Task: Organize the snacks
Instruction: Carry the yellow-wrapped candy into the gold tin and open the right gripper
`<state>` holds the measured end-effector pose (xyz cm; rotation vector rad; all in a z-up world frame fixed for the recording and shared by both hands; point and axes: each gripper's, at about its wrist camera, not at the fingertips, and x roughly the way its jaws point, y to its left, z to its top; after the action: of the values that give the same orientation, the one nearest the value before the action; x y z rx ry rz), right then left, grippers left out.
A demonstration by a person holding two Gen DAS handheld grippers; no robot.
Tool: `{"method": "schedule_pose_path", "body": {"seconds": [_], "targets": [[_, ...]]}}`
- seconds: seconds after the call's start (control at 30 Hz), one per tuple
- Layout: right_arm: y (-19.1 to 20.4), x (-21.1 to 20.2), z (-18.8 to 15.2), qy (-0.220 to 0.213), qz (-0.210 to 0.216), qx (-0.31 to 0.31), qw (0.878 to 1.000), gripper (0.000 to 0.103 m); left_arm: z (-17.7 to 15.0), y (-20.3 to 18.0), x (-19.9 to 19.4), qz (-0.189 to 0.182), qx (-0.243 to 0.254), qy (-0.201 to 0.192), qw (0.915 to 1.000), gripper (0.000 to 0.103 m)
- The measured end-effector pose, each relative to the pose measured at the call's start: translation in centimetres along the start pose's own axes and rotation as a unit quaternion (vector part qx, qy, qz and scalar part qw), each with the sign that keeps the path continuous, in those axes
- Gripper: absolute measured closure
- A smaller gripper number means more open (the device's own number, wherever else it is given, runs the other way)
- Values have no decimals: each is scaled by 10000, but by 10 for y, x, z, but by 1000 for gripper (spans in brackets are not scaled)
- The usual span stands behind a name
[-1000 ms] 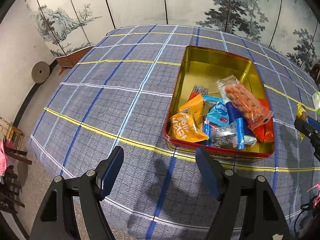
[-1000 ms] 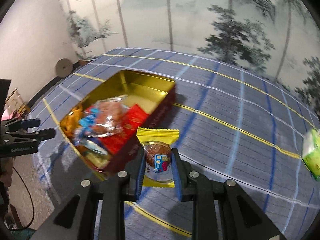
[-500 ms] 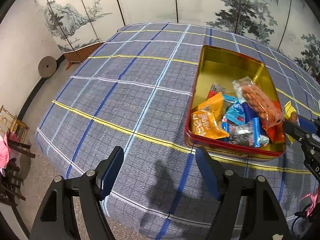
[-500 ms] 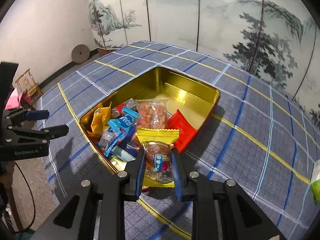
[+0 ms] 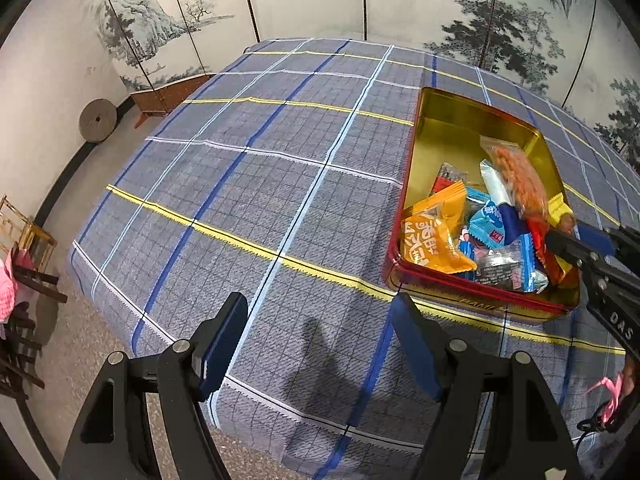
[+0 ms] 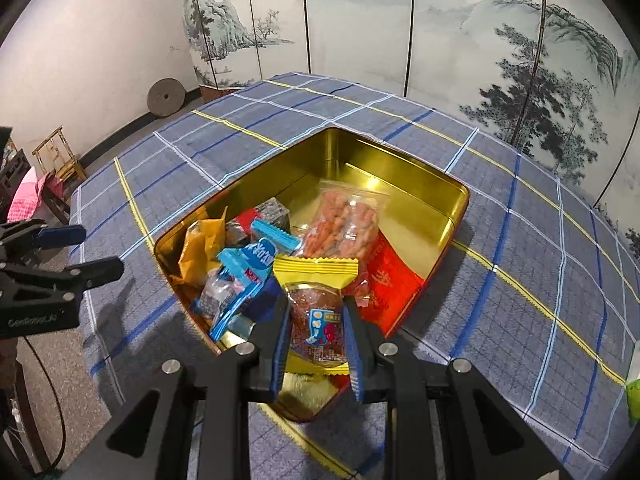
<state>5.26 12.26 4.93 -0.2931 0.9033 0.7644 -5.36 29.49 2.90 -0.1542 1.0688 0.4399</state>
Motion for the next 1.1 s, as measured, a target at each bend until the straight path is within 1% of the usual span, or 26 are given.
{"method": "schedule_pose_path", "body": {"seconds": [0.4,0.73,0.83,0.9,0.93,0.97,1.1], "targets": [[3,25,13,63,75,174,9998,78,-2,3,4,16,-14,55,10000,32],[-1,26,11,12,39,388,9992,76,-4,-3,7,-2,58,107,9999,32],[-5,26,11,43,33,493,9988,59,-4,-8,6,-18,101,116,9999,32],[-6,24,9,-7,24,515,9987,56,-4,-10,5,-16,127,116,9999,32],[-5,23,8,-15,18,509,9987,49,-4,-10,5,-25,139,120,9998,32],[-6,22,8,-2,14,501,9987,40,-4,-11,5,-27,149,124,9998,31],[-5,14,5,-7,-29,502,9987,26,-4,-16,3,-35,182,108,9998,31]]}}
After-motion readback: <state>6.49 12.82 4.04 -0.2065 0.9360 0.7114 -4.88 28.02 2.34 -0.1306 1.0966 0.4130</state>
